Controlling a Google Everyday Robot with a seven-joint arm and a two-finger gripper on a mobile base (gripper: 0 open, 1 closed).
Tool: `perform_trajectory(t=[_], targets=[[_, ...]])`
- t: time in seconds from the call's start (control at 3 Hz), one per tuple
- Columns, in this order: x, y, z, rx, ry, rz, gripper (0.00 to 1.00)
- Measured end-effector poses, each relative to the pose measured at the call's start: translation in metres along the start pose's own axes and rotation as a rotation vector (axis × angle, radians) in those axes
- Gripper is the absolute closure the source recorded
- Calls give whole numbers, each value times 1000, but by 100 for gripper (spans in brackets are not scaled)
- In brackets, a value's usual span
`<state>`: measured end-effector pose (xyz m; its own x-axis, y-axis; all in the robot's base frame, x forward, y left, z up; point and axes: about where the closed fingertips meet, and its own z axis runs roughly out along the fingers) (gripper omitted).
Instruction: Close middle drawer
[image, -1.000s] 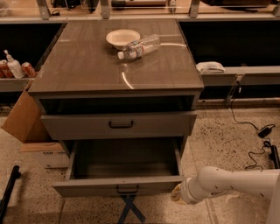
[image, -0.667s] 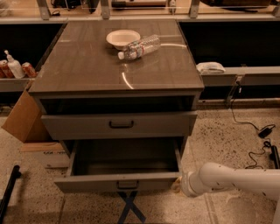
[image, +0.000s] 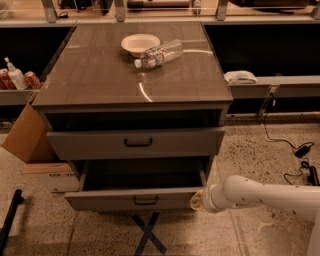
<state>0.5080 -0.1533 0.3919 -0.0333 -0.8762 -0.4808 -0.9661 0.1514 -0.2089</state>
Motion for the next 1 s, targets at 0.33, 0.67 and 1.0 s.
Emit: perform_trajectory(t=[0.33,0.67,1.0], targets=[[-10,-15,4,13,-13,-5,100],[-17,-29,7,17,-26,-6,100],[-21,-40,11,11,-35,-3,100]])
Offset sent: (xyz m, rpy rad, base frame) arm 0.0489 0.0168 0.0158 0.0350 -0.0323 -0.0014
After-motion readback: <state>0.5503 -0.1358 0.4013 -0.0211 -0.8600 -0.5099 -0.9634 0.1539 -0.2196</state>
